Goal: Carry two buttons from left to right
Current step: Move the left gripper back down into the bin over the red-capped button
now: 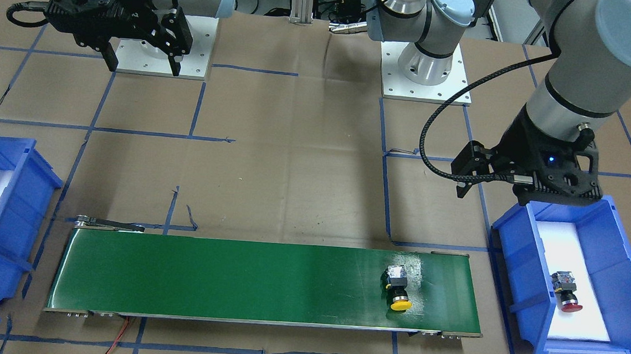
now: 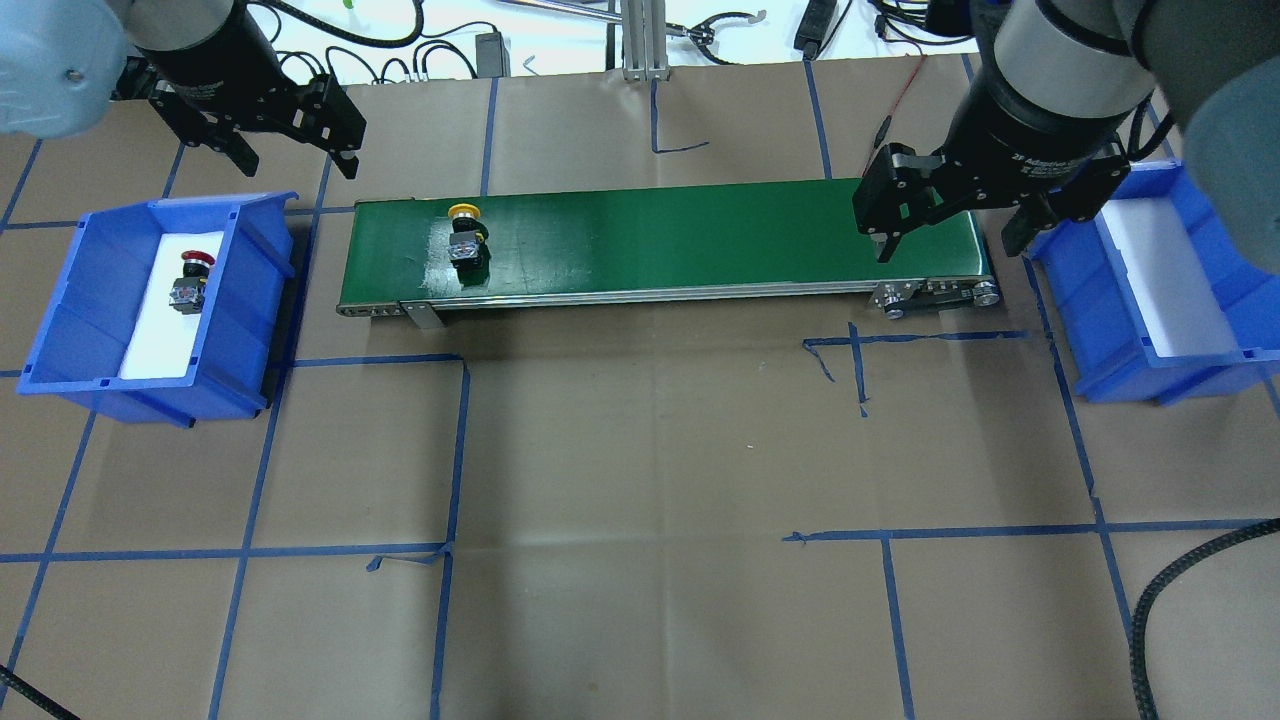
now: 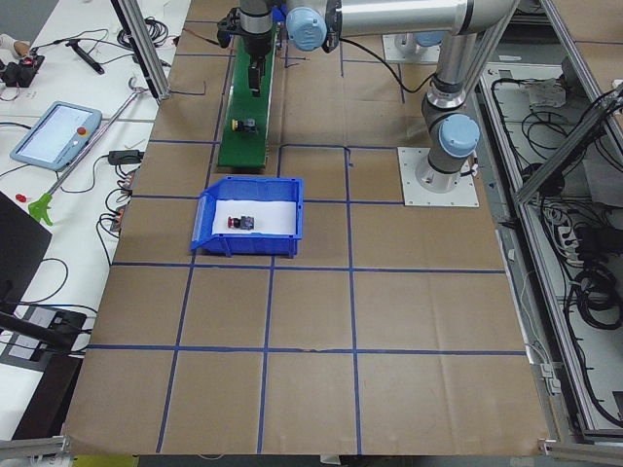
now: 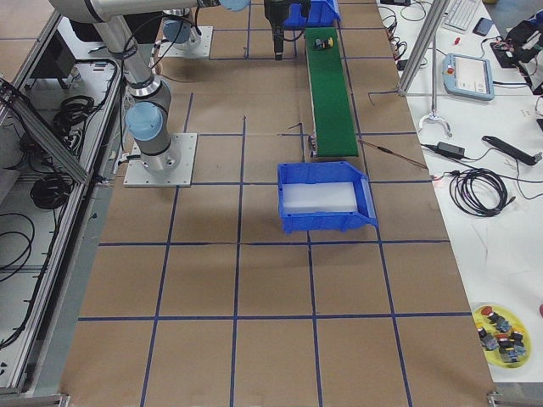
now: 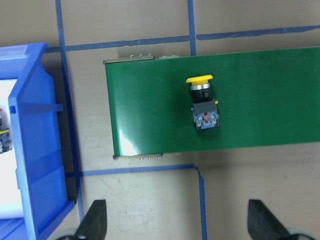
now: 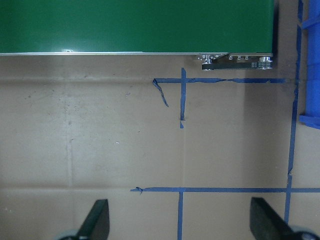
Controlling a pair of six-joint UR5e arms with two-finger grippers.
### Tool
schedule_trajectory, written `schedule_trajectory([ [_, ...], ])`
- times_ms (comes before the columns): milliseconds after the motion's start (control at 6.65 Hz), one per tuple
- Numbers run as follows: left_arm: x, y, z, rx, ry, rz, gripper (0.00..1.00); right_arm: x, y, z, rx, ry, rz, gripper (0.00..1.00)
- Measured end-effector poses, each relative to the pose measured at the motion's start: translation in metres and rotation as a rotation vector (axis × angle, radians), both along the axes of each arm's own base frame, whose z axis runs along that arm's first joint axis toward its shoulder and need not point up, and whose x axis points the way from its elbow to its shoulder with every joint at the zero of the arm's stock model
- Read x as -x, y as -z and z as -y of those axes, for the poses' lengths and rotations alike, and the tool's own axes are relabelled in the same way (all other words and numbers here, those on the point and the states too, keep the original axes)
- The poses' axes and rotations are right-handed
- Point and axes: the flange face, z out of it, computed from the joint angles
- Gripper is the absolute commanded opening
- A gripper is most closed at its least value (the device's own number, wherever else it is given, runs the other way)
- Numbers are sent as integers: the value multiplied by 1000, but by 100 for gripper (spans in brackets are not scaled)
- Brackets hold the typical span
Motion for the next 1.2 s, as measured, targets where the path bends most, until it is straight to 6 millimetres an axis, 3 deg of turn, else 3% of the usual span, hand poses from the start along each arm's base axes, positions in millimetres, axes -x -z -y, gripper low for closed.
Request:
schedule_trajectory([
  [150,-29,-1,2,1,-17,-2,100,0,0,0,1,0,0,100],
  [752,-211,13,-2,-20,-76,10,99,0,0,0,3,0,0,100],
  [902,-242,20,-6,-30,-70,9,99,0,0,0,3,0,0,100],
  [1203,-271,49,3,-44,-63,-2,99,0,0,0,3,0,1,100],
])
